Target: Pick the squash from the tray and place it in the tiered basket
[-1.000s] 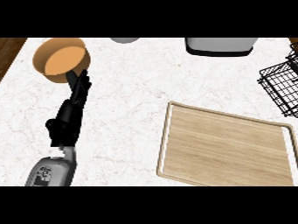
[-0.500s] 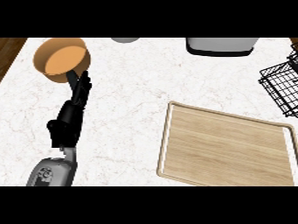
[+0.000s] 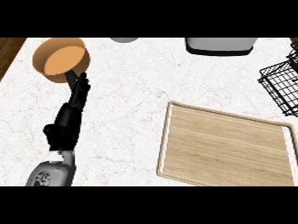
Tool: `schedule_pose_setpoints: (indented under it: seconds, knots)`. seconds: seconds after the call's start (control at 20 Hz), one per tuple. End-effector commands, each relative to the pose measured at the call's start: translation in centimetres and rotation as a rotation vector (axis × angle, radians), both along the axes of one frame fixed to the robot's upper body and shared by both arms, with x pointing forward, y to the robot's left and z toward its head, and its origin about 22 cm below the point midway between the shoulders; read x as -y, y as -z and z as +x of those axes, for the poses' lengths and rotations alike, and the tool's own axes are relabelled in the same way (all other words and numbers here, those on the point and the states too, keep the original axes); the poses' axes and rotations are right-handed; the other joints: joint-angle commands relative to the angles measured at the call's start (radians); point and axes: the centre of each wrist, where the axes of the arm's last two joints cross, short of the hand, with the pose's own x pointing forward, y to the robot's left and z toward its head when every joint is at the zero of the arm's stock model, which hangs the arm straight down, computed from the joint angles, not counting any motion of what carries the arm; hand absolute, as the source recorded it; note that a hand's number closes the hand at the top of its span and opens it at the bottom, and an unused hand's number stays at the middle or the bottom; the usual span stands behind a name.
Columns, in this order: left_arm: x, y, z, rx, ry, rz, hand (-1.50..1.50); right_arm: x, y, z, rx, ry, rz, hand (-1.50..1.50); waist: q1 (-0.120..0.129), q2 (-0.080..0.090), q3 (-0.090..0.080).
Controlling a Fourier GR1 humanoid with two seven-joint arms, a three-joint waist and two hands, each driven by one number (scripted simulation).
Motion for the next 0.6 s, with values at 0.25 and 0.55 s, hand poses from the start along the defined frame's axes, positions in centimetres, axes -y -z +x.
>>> schedule_pose_setpoints:
  seconds: [0.25, 0.55]
  knots:
    - [-0.1, 0.4, -0.3, 0.0, -0.021, -0.008, 0.0, 6.0, 1.4, -9.2, 0.057, 0.093, 0.203, -1.5, -0.02, 0.005, 0.006]
    - [-0.5, 0.4, -0.7, 0.006, -0.046, -0.019, 0.0, 8.0, 1.5, -13.9, 0.055, 0.043, 0.239, -1.5, -0.044, 0.001, 0.012]
